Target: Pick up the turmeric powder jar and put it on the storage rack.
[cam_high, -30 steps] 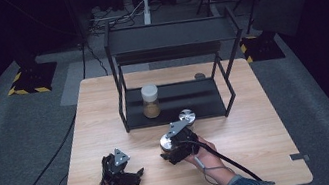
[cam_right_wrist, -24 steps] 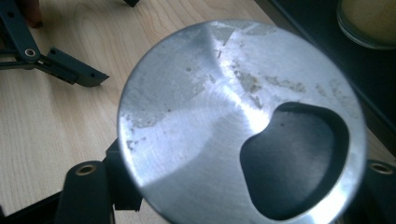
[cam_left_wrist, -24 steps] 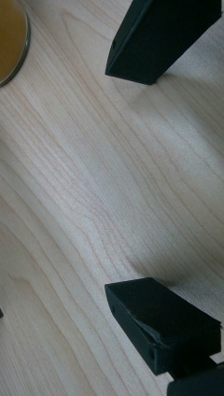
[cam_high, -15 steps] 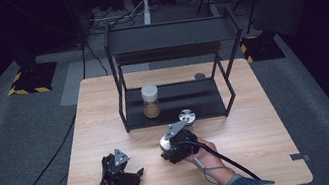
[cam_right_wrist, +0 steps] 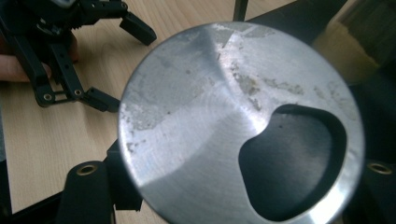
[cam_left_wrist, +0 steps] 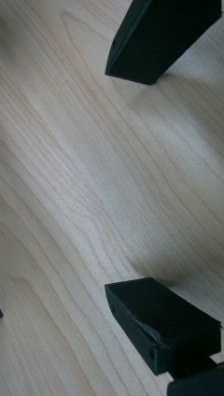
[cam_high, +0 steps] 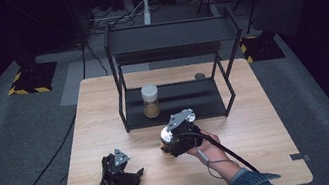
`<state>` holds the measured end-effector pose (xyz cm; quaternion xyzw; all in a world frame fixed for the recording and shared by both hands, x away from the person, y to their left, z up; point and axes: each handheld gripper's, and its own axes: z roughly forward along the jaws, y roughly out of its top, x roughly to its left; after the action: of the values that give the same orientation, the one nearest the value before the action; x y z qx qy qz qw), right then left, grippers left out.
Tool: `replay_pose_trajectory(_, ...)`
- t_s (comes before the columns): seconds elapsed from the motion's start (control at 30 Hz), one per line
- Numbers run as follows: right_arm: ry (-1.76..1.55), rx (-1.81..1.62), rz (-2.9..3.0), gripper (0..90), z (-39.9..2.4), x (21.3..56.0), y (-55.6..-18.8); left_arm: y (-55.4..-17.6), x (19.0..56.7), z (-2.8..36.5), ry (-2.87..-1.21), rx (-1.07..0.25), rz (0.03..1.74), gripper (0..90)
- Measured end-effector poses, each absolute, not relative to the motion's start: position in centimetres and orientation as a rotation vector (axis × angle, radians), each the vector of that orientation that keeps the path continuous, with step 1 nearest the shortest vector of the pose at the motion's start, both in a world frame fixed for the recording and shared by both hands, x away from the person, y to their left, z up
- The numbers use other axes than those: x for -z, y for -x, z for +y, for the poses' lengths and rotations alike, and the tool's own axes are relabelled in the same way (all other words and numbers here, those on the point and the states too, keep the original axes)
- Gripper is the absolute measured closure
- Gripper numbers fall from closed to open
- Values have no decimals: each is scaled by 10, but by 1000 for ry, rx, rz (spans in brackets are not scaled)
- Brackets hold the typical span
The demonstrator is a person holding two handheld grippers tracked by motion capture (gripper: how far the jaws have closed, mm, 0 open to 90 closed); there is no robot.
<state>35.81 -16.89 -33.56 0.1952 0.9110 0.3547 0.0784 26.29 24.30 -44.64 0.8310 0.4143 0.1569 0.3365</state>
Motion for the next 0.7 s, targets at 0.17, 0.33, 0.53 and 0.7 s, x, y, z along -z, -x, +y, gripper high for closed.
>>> replay_pose_trajectory(0.17,-581,-1052,2715,306,-170,323,-361,-263,446,243,-2166,-409,1080,1)
replay_pose_trajectory(0.33,-595,-1064,2692,306,-174,304,-369,-263,447,243,-2167,-410,1077,2)
replay_pose_trajectory(0.53,-616,-1073,2654,306,-178,286,-378,-263,447,244,-2167,-410,1075,2)
replay_pose_trajectory(0.7,-634,-1084,2638,306,-180,276,-389,-263,447,244,-2168,-409,1074,2)
